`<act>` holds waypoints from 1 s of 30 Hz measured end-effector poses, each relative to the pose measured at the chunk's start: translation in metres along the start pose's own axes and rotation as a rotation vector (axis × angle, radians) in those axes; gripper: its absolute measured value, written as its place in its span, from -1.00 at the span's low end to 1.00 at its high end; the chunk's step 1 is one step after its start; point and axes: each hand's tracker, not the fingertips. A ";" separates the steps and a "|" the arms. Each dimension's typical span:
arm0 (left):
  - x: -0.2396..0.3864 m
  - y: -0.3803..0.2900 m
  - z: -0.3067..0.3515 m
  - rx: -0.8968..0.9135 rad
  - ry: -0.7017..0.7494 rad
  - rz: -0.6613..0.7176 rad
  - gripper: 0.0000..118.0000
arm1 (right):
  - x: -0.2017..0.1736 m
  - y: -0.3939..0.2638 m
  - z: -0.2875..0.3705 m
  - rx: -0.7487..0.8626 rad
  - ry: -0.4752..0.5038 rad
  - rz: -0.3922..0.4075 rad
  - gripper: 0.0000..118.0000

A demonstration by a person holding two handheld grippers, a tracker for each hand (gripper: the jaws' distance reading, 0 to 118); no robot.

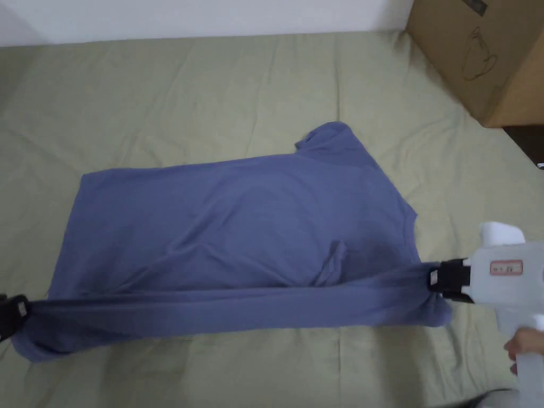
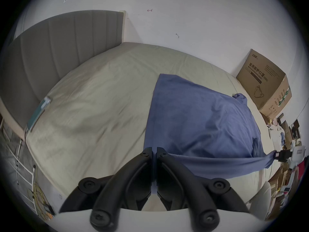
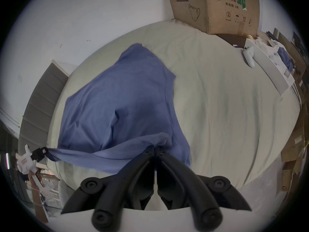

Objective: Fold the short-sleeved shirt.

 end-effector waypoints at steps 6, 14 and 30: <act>0.011 0.035 -0.072 -0.107 0.051 -0.075 -0.94 | -0.009 0.051 -0.051 -0.007 -0.038 -0.007 -0.98; -0.002 0.022 -0.097 -0.180 0.034 -0.017 0.81 | -0.002 0.051 -0.098 -0.069 -0.071 -0.034 -0.12; -0.028 -0.057 0.017 -0.120 -0.043 0.033 -1.00 | 0.009 -0.046 0.000 0.033 -0.028 -0.051 -1.00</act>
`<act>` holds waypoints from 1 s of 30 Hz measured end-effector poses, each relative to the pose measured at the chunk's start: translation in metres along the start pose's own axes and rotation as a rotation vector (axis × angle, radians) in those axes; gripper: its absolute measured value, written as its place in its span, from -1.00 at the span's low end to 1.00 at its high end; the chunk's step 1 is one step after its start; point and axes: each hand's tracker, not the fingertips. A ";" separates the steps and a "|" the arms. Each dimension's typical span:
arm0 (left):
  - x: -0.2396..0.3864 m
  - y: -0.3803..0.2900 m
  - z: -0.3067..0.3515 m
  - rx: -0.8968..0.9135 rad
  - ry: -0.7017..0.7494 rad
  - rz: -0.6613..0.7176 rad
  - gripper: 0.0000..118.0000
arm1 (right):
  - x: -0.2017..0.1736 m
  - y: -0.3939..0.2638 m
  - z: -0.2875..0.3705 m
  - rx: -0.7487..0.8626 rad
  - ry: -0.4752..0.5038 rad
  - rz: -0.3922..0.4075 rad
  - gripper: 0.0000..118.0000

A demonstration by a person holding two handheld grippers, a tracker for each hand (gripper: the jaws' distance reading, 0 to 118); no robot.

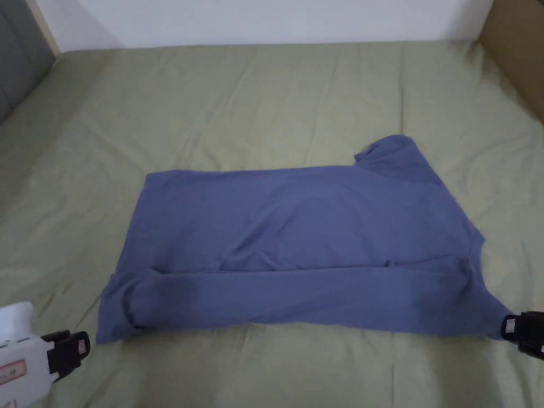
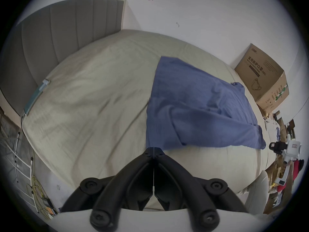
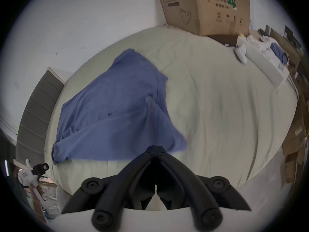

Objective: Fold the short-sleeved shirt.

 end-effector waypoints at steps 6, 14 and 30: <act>0.005 0.018 -0.032 0.020 0.017 0.045 0.32 | 0.000 -0.016 -0.008 -0.044 -0.015 -0.001 -1.00; 0.022 0.022 -0.068 -0.083 0.124 -0.096 -0.26 | -0.007 -0.012 -0.017 -0.054 0.008 -0.030 -1.00; 0.024 0.037 -0.050 -0.059 0.102 -0.149 -0.93 | -0.029 0.021 -0.083 -0.101 -0.080 -0.023 -0.88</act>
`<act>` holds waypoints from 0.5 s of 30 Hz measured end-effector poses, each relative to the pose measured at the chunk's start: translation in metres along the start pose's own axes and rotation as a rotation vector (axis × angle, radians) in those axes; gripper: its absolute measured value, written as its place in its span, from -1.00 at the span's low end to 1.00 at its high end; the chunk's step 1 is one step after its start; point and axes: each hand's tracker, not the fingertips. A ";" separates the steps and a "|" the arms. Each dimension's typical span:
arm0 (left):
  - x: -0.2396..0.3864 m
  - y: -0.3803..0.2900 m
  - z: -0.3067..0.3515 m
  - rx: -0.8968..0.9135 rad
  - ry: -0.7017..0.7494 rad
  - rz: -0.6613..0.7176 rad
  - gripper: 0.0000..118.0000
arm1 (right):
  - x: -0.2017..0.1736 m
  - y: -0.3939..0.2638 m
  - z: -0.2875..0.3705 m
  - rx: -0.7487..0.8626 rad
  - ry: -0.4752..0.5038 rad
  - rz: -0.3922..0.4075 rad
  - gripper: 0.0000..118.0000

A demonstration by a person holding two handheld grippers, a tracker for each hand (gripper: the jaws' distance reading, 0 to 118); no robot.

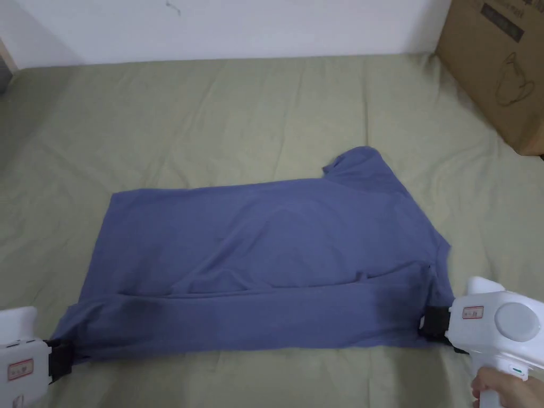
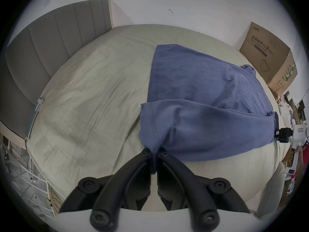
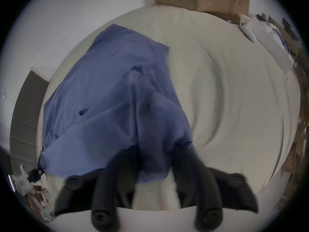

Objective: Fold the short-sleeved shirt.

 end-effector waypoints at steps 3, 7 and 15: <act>-0.001 0.001 0.006 0.005 0.000 -0.015 -0.93 | -0.001 0.003 0.007 -0.044 0.045 -0.058 -0.88; -0.010 -0.004 0.020 0.003 -0.048 0.013 -0.94 | 0.015 0.001 0.030 -0.013 0.112 -0.082 -0.88; -0.022 -0.044 0.050 -0.068 -0.046 -0.046 -0.94 | 0.051 -0.042 0.085 -0.064 0.158 -0.108 -0.88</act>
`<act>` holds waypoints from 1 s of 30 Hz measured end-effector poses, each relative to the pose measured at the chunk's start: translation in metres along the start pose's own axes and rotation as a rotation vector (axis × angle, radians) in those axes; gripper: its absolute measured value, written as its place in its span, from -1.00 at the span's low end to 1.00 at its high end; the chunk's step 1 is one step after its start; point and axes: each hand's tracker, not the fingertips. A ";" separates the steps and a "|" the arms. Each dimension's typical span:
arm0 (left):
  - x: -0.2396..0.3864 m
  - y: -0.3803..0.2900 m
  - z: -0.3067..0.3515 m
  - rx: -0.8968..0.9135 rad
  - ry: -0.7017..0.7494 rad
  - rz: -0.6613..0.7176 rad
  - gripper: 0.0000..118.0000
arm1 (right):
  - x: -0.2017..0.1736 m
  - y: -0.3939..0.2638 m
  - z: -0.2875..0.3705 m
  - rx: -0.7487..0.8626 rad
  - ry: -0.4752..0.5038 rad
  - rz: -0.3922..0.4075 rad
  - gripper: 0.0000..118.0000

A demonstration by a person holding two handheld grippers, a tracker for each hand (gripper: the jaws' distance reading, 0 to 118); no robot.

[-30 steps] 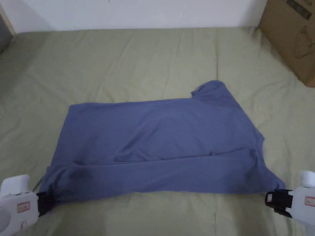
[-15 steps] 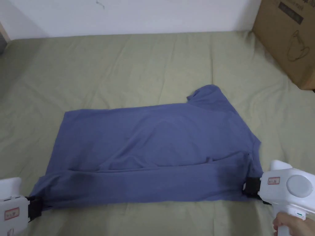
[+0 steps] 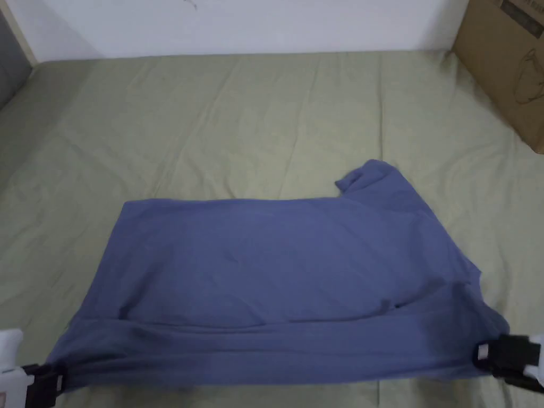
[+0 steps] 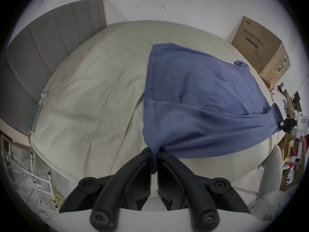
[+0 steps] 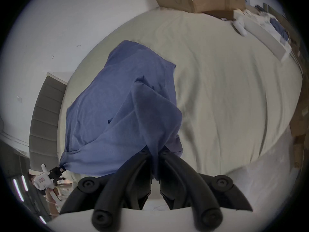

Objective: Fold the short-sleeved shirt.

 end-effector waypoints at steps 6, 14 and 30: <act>0.000 -0.035 -0.018 -0.042 0.038 -0.067 -0.84 | 0.018 -0.045 -0.030 -0.068 -0.047 -0.033 -0.76; -0.010 -0.014 0.014 0.028 -0.001 0.012 0.42 | -0.018 -0.021 0.009 0.040 -0.134 0.183 0.39; 0.065 0.083 -0.018 0.186 -0.113 0.048 -1.00 | -0.062 0.068 -0.038 0.173 -0.028 0.179 -0.99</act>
